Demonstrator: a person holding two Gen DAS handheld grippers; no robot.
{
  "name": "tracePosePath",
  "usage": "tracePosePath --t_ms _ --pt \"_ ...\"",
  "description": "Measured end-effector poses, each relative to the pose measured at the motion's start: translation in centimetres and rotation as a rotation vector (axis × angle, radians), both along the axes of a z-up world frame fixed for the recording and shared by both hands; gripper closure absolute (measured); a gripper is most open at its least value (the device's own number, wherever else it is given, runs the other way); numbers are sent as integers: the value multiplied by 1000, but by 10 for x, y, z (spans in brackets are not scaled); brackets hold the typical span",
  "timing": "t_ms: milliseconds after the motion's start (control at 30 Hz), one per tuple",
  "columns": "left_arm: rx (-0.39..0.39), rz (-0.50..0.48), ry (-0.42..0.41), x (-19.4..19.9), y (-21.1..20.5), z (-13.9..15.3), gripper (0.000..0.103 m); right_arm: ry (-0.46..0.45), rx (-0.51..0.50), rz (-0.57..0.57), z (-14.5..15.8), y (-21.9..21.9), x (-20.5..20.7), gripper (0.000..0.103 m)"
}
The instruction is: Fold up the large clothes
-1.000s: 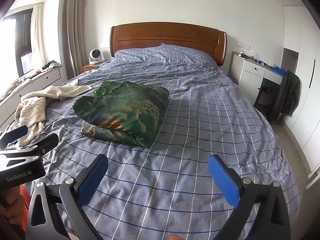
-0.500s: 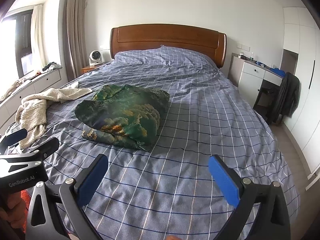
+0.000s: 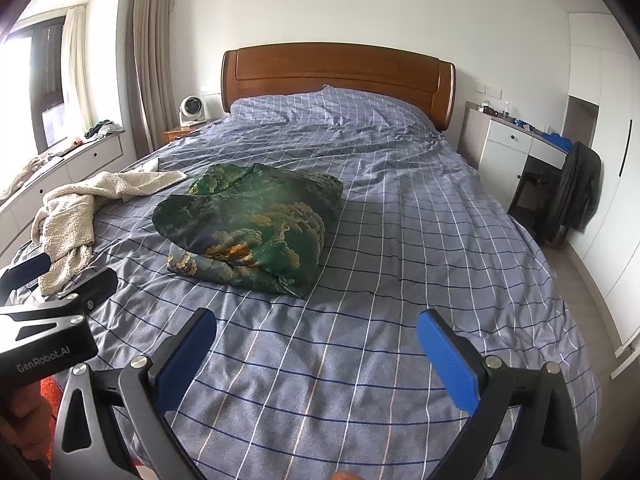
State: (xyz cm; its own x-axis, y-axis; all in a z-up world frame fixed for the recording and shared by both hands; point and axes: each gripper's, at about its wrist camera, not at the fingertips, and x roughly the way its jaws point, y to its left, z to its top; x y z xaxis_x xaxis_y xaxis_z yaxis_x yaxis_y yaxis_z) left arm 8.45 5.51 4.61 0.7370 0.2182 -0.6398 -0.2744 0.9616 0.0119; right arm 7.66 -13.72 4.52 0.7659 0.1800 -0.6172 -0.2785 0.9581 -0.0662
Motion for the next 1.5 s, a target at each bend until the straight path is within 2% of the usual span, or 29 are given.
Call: tracePosePath --t_ms 533,1500 --pt "30 -5 9 2 -4 -3 1 21 -23 -10 -10 5 4 1" --pt "26 -15 13 4 -2 -6 1 28 -26 -18 -11 4 7 1"
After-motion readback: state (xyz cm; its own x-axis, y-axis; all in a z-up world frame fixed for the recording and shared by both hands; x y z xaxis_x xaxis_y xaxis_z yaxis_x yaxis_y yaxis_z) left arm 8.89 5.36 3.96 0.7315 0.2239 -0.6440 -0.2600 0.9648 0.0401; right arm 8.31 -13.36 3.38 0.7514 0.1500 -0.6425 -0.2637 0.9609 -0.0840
